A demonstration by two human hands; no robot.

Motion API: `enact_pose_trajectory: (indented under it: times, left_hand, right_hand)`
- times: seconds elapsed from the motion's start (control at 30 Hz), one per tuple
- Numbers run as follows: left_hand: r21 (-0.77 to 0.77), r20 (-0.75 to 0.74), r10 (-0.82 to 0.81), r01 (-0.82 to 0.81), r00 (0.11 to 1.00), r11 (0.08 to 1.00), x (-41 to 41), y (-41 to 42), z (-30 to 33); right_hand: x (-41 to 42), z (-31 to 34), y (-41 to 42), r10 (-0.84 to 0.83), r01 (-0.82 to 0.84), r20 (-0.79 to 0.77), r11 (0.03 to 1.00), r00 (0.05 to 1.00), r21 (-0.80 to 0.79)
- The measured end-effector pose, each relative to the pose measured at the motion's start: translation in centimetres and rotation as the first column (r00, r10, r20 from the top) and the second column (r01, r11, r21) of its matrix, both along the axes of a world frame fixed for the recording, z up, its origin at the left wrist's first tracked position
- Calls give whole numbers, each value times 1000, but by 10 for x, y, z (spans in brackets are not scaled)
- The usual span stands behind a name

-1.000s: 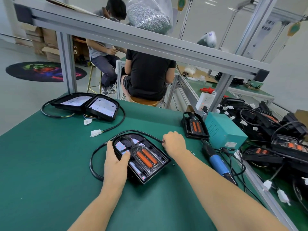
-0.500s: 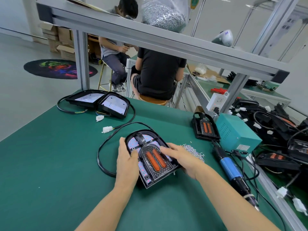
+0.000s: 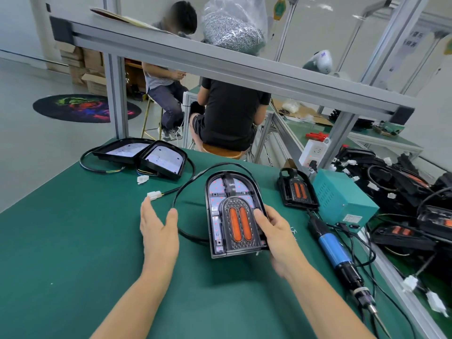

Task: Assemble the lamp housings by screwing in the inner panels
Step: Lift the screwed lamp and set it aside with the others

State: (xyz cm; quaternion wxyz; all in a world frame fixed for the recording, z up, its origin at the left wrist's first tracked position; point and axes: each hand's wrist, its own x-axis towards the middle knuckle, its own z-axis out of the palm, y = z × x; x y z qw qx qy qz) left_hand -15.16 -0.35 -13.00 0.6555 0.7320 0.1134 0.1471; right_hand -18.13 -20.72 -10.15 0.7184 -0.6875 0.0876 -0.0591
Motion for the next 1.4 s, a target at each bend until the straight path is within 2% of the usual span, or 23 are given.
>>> enact_pose_trajectory:
  times: [0.13, 0.23, 0.3, 0.37, 0.43, 0.6, 0.67, 0.8, 0.97, 1.23, 1.4]
  left_hand:
    - [-277, -81, -128, 101, 989, 956, 17, -5, 4]
    - [-431, -139, -175, 100, 975, 897, 31, -7, 6]
    - [-543, -138, -212, 105, 968, 833, 34, -8, 9]
    - [-670, -90, -257, 132, 962, 730, 29, -12, 13]
    - [-718, -17, -314, 207, 949, 664, 20, -21, 17]
    - [-579, 174, -525, 518, 833, 629, -8, -52, 35]
    - [-537, 219, -566, 583, 794, 610, -13, -69, 41]
    - [-515, 216, -623, 630, 752, 581, -19, -102, 52]
    - [-536, 180, -715, 677, 676, 505, -30, -142, 66]
    - [-529, 209, -845, 784, 492, 325, -48, -223, 85]
    - [-565, 161, -902, 787, 400, 248, -53, -288, 107]
  right_hand:
    - [-4, 8, -3, 76, -80, 54, 994, 996, 72]
    - [-7, 12, -4, 121, -134, 91, 981, 988, 143]
    - [-8, 14, -4, 89, -107, 110, 980, 990, 166]
    - [-7, 16, -3, 12, -25, 101, 992, 995, 126]
    - [-8, 17, 0, -69, 60, 84, 994, 994, 96]
    - [-15, 15, -3, -259, 255, 80, 965, 962, 63]
    - [-21, 16, -6, -302, 297, 118, 953, 946, 65]
    - [-39, 25, -23, -356, 348, 171, 934, 918, 76]
    - [-70, 42, -56, -425, 434, 171, 901, 889, -20]
    - [-120, 71, -122, -562, 588, 205, 803, 801, -95]
    - [-138, 102, -172, -649, 673, 180, 711, 739, -202]
